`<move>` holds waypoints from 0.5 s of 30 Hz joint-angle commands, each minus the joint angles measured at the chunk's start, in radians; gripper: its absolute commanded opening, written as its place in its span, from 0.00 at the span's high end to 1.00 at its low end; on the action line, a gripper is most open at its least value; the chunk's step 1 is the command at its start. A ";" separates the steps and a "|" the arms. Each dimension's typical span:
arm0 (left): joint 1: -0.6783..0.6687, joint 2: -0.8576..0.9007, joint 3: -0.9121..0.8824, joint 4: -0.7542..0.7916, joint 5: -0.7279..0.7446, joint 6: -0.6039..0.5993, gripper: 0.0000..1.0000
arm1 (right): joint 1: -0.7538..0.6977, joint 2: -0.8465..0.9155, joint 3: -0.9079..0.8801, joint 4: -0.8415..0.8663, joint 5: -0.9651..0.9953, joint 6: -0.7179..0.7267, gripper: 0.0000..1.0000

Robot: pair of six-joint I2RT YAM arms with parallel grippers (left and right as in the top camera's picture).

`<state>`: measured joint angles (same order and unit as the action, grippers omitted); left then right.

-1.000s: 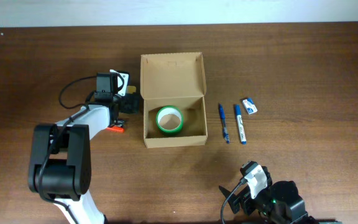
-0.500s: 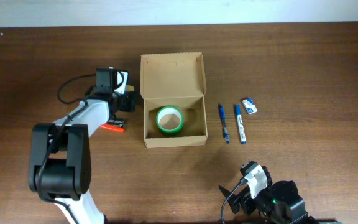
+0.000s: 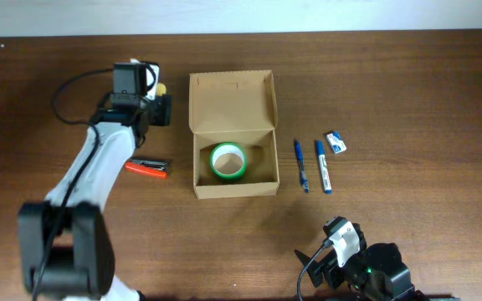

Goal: Pack container
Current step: 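Carry the sticky-note pad into the box beside the tape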

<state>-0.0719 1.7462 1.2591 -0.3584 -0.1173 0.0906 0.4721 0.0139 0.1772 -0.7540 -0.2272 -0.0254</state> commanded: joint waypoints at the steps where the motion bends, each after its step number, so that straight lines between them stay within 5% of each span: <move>1: 0.003 -0.137 0.035 -0.021 -0.026 0.019 0.30 | 0.008 -0.011 -0.007 0.003 -0.005 0.007 0.01; 15: -0.150 -0.340 0.035 -0.237 0.165 -0.027 0.31 | 0.008 -0.011 -0.007 0.003 -0.005 0.008 0.01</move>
<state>-0.1711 1.4208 1.2728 -0.5716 -0.0174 0.0895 0.4721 0.0139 0.1772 -0.7536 -0.2268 -0.0257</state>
